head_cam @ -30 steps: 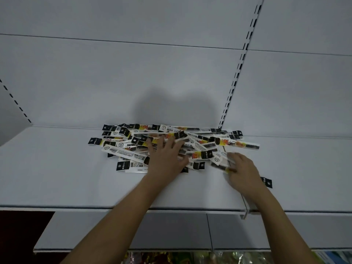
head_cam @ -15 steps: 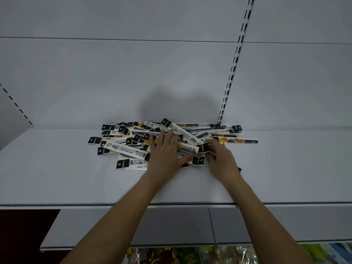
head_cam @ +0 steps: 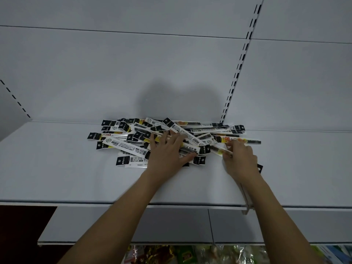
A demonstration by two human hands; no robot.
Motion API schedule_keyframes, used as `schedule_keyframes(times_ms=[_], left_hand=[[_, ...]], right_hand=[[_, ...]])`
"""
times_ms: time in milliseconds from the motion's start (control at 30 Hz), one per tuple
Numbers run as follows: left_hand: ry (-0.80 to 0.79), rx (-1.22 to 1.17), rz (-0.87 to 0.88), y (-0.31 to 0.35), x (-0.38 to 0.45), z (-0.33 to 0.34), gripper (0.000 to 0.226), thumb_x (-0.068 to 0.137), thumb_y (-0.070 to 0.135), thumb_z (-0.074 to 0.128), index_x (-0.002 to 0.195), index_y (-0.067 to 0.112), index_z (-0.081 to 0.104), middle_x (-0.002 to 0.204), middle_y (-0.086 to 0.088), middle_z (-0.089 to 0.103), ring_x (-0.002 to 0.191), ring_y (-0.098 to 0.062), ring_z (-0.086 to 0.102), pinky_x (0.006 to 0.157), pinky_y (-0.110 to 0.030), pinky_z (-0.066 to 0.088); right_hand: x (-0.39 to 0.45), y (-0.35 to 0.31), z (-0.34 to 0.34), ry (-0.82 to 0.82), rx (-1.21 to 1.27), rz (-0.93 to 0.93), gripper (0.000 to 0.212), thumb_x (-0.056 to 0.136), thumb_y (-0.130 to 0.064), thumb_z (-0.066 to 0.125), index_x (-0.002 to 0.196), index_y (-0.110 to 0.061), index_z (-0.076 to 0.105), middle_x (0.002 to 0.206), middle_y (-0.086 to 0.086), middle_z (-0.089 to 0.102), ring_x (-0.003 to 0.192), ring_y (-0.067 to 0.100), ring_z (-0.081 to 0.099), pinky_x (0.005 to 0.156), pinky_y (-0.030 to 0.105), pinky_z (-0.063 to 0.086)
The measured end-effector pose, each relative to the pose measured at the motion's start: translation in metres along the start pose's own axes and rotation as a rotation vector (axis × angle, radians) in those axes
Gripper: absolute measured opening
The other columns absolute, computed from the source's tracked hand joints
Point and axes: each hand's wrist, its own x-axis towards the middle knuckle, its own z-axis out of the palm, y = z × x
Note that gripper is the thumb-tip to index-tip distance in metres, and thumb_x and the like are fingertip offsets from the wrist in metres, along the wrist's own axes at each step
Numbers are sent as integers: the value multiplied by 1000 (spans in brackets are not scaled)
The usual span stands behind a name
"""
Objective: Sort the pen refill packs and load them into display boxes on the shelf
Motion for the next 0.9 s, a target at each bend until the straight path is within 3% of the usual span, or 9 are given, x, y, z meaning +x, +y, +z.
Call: schedule_keyframes(times_ms=[67, 167, 300, 367, 467, 567, 633, 800, 900], left_hand=[[-18, 32, 16, -1, 0, 0, 73, 84, 81, 22, 149, 48, 20, 156, 11, 32, 149, -24, 14, 116, -60, -5], [-21, 98, 25, -1, 2, 2, 72, 81, 81, 14, 145, 52, 29, 155, 9, 33, 148, -25, 18, 114, -62, -2], [-22, 94, 25, 0, 3, 3, 68, 84, 79, 18, 143, 49, 32, 160, 11, 22, 150, -23, 9, 114, -64, -7], [-9, 77, 39, 2, 2, 1, 71, 82, 79, 16, 141, 43, 35, 157, 13, 27, 149, -21, 11, 114, -65, -6], [154, -63, 43, 3, -1, -6, 75, 81, 80, 36, 135, 28, 41, 143, 4, 43, 142, -21, 29, 114, -67, 3], [475, -101, 126, -1, -6, -18, 76, 82, 71, 51, 135, 18, 42, 137, -8, 49, 136, -29, 41, 114, -67, 11], [511, -75, 200, -6, -12, -24, 73, 85, 64, 54, 140, 18, 39, 144, -9, 46, 140, -30, 37, 113, -66, 17], [156, -15, 115, -45, -28, -29, 87, 84, 79, 30, 156, 34, 13, 165, 5, 10, 152, -22, 5, 117, -63, 4], [-91, 118, 78, -58, -27, -29, 87, 77, 88, 12, 153, 46, -1, 165, 9, -3, 151, -22, -9, 114, -66, -5]], right_hand=[[-1, 4, -5, -46, -73, 39, 29, 95, -23, 54, 122, -17, 61, 121, 10, 58, 117, 33, 45, 91, 42, 39], [-6, 9, -12, -28, -149, 145, 28, 94, -17, 52, 121, -9, 56, 122, 15, 54, 119, 35, 43, 94, 44, 37], [-11, 17, -26, 178, -27, 263, 25, 88, 2, 47, 112, -8, 46, 107, 17, 61, 104, 36, 52, 86, 43, 32], [-11, 11, -30, 248, 44, 185, 26, 87, 5, 47, 107, -10, 46, 94, 11, 60, 91, 34, 52, 82, 41, 31], [-8, -20, -22, 202, 65, -31, 21, 90, 1, 48, 106, -12, 50, 89, 2, 53, 85, 28, 47, 82, 41, 31], [-6, -60, -5, 198, 36, -231, 14, 94, -9, 48, 105, -14, 54, 96, 5, 62, 93, 30, 55, 87, 44, 35], [-1, -83, 6, 174, 58, -357, 11, 94, -15, 48, 103, -14, 55, 98, 4, 62, 98, 28, 55, 87, 45, 37], [11, -111, 22, -64, 296, -617, 40, 85, -21, 48, 122, -14, 63, 125, 4, 63, 122, 20, 48, 104, 39, 37], [10, -101, 25, 240, 325, -474, 33, 89, -18, 53, 120, -14, 65, 123, 4, 65, 116, 23, 53, 101, 40, 37]])
